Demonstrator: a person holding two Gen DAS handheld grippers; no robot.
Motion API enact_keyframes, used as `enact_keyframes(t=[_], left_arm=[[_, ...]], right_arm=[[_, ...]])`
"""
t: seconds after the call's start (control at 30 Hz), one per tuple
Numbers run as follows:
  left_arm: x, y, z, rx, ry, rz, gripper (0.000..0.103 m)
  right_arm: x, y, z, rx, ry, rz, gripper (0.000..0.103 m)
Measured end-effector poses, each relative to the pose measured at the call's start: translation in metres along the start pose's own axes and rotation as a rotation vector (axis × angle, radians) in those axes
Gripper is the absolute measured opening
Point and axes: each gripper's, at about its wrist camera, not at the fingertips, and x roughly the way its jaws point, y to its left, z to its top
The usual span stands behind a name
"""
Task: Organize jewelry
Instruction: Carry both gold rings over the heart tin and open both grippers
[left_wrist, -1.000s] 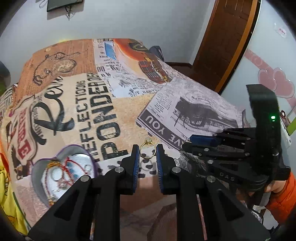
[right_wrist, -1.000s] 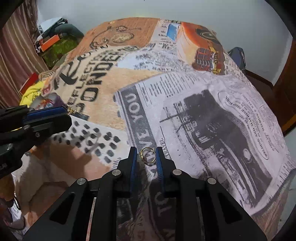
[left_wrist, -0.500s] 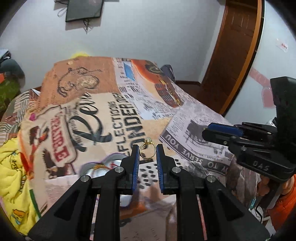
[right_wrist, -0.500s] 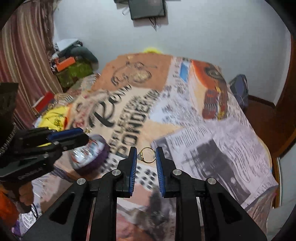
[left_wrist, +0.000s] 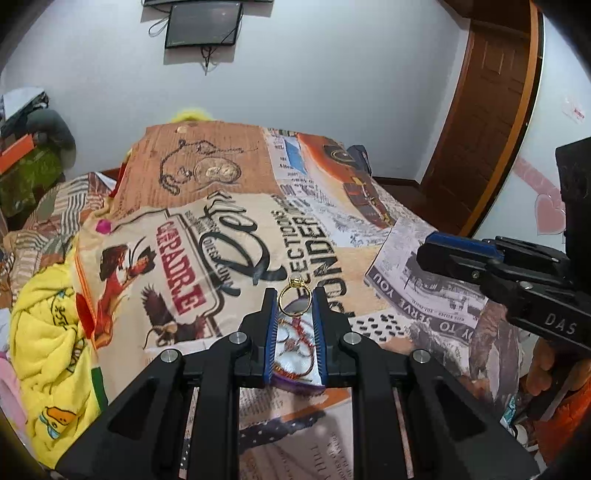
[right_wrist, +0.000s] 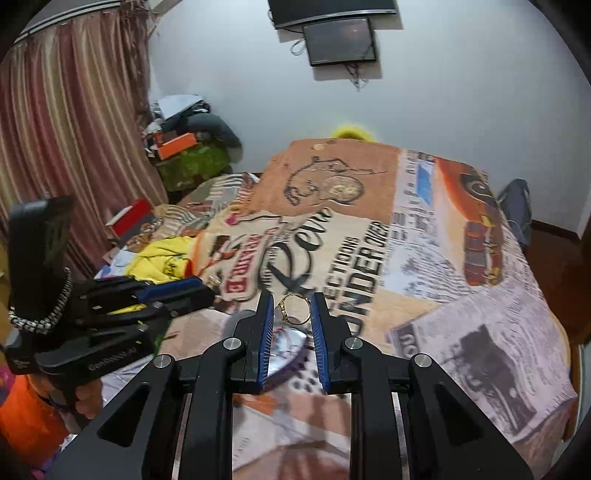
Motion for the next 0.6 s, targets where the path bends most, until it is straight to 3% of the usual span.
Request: enact_keyframes(t=[0.33,0.6], left_arm=[[0.038,0.010,-0.029,0.007,0.099,0.005,0.017],[0.052,0.021,-0.034,0.008,0.127,0.001,0.017]], right_arm=[[0.042,0.002,-0.017,0.028,0.100,0.040,0.018],[0.069,0.000,-0.032,0.056,0.170,0.076,0.018]])
